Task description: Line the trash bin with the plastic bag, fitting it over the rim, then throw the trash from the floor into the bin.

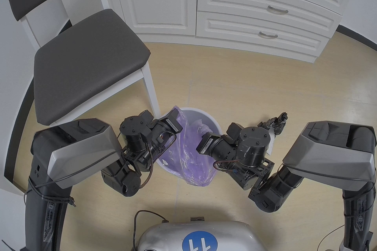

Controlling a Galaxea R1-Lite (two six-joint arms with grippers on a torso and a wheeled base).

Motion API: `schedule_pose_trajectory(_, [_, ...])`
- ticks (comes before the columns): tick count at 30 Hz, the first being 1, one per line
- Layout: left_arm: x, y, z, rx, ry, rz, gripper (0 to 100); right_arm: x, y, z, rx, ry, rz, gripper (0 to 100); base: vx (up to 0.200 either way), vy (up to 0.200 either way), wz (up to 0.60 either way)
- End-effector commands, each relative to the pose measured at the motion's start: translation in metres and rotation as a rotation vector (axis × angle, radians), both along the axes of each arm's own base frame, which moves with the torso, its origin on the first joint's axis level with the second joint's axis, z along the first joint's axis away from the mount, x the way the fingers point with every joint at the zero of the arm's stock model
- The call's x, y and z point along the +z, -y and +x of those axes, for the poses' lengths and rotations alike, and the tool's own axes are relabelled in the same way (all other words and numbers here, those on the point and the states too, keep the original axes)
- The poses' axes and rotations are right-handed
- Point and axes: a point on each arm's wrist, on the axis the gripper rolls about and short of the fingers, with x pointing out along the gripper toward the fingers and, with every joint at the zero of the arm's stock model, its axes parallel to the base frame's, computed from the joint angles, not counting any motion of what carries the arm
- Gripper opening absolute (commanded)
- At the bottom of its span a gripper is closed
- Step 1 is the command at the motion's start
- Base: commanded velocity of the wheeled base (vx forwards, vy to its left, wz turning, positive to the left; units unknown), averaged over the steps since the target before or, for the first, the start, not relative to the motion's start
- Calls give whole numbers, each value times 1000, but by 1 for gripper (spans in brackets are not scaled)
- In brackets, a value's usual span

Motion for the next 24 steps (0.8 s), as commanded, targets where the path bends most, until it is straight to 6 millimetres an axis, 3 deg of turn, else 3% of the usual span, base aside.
schedule_pose_trajectory(1, [0,0,0,1,-1,-2,0,-15,7,17,-38,-16,-1,0,0,0,0])
schedule_pose_trajectory(6, [-3,1,1,-2,-10,-10,0,-17,10,26,-60,-14,14,0,0,0,0])
schedule_pose_trajectory(11, [-4,15,13,-23,19,-76,0,12,22,26,-83,38,44,0,0,0,0])
schedule_pose_trajectory(14, [-1,19,21,-19,53,-97,0,19,29,27,-99,50,41,0,0,0,0])
schedule_pose_trajectory(21, [8,-1,27,23,62,-99,0,11,47,43,-176,65,-149,0,0,0,0])
schedule_pose_trajectory(24, [7,-7,21,18,35,-83,0,10,51,40,-179,45,-167,0,0,0,0])
